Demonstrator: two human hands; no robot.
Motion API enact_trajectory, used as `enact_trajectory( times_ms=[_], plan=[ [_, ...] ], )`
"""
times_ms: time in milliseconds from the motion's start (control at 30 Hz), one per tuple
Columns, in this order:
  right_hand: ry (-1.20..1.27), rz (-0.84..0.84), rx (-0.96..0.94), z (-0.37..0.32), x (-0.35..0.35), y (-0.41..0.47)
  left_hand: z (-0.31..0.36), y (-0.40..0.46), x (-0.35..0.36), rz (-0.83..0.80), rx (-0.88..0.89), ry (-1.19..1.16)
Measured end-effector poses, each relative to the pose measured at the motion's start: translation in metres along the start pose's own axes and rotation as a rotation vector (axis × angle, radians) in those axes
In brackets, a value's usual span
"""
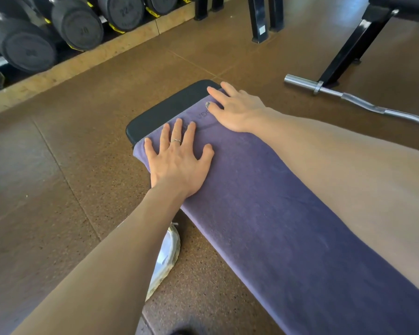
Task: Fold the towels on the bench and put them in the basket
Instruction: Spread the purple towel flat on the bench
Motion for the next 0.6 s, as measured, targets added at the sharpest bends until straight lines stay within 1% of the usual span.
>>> enact_trajectory(
  times_ms=[67,133,200,233,300,367,433,467,533,600],
  plan=[
    [-0.043,0.034,0.011,-0.001,-0.005,-0.003,0.000,-0.001,-0.001,-0.003,0.000,0.001],
    [-0.074,0.172,0.007,-0.006,-0.023,-0.013,0.001,-0.002,-0.001,-0.026,0.000,0.009],
    [-0.048,0.289,-0.058,-0.021,-0.040,-0.038,0.002,-0.003,0.001,-0.045,0.004,0.009],
    [-0.027,0.303,-0.100,-0.029,-0.042,-0.054,0.003,-0.004,0.002,-0.050,0.005,0.008],
    [0.004,0.240,-0.145,-0.036,-0.033,-0.092,0.003,-0.003,0.002,-0.076,0.004,0.013],
    [-0.028,0.144,-0.144,-0.030,-0.017,-0.134,0.003,-0.004,0.000,-0.128,0.008,0.066],
    [-0.034,0.156,-0.108,-0.017,-0.019,-0.174,0.008,-0.010,-0.012,-0.120,0.019,0.133],
    [-0.007,0.163,-0.076,-0.010,-0.022,-0.193,0.014,-0.018,-0.021,-0.084,0.032,0.130],
    [0.034,0.132,-0.027,0.001,-0.022,-0.231,0.042,-0.044,-0.037,-0.040,0.089,0.044],
    [-0.028,0.104,-0.034,0.007,-0.014,-0.268,0.078,-0.084,-0.033,-0.100,0.191,-0.013]
  ],
)
Point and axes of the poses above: each hand's wrist, its own y-axis towards the middle knuckle, its own x-axis out of the palm, z = x × y, the point moved 10 cm from there along y, towards the middle knuckle, and after that the axes turned 6 degrees about z, right-handed, at the moved point
